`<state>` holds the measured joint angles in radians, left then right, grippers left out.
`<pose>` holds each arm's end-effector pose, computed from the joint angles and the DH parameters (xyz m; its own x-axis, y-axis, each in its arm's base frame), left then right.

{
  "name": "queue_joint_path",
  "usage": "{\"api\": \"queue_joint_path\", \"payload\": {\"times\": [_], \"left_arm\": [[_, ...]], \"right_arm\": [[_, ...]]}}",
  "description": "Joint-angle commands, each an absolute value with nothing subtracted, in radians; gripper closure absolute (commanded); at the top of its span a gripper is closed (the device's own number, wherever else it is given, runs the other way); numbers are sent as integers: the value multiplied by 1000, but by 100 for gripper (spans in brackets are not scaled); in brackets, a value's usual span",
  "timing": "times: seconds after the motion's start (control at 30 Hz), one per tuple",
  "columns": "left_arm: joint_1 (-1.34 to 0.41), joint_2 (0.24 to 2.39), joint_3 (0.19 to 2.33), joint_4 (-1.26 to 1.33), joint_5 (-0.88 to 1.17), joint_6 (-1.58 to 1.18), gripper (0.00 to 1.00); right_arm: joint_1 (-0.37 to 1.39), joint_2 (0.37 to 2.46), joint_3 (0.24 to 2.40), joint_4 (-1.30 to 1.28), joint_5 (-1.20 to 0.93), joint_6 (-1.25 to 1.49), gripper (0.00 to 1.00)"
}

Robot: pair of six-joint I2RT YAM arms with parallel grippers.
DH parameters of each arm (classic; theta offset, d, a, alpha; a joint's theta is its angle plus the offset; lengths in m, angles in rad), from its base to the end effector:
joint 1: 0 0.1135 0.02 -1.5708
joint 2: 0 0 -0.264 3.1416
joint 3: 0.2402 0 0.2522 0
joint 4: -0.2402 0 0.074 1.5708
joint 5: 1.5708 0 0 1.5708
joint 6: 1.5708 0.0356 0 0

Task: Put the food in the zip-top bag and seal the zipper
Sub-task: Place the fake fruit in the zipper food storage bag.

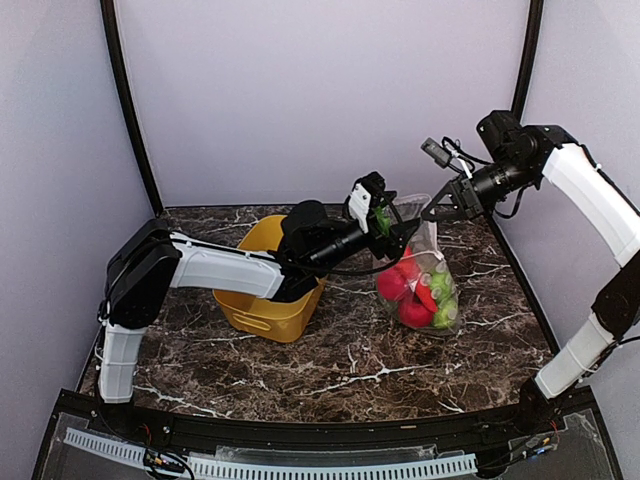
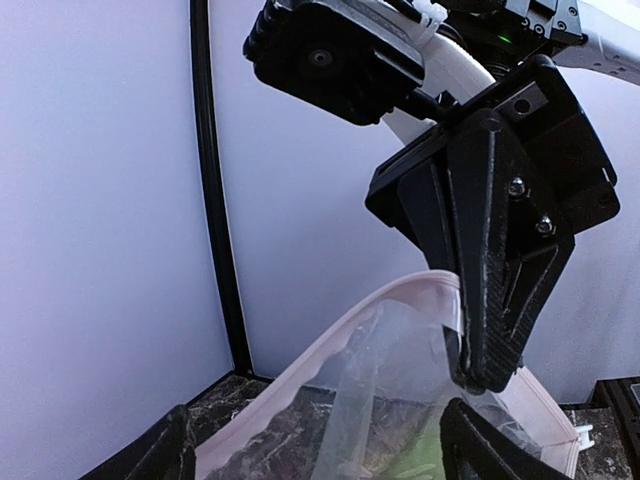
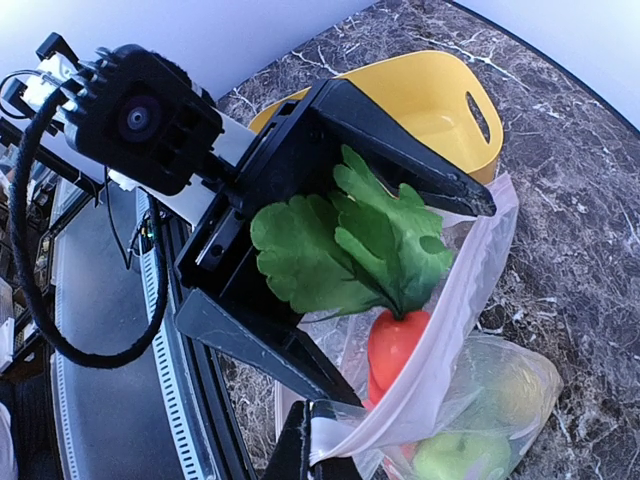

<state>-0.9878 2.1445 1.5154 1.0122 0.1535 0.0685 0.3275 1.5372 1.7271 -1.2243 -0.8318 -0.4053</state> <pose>0.2696 -0.4187 0.2804 0.2671 -0.2822 -0.9214 0.8869 0.4460 0.1205 0.2665 0.1183 0.3983 -0.5215 -0.4576 -0.7201 -0.8487 0.3654 0.3824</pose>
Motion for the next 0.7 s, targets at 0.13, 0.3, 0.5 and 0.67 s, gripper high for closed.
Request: {"api": "queue_joint_path", "payload": {"times": [0.13, 0.3, 0.5, 0.67], "left_arm": [[-997, 1910, 1456, 921, 165, 77, 10], [-998, 1755, 1378, 798, 123, 47, 8], [-997, 1620, 1300, 529, -44, -93, 9], [-998, 1602, 1316, 292, -114, -295, 30]], "right_arm": [[316, 1524, 1720, -1159, -881, -405, 100], [314, 1537, 1721, -1154, -873, -405, 100], [314, 1547, 1729, -1149, -871, -402, 100], [316, 1553, 1720, -1138, -861, -397, 100]]}}
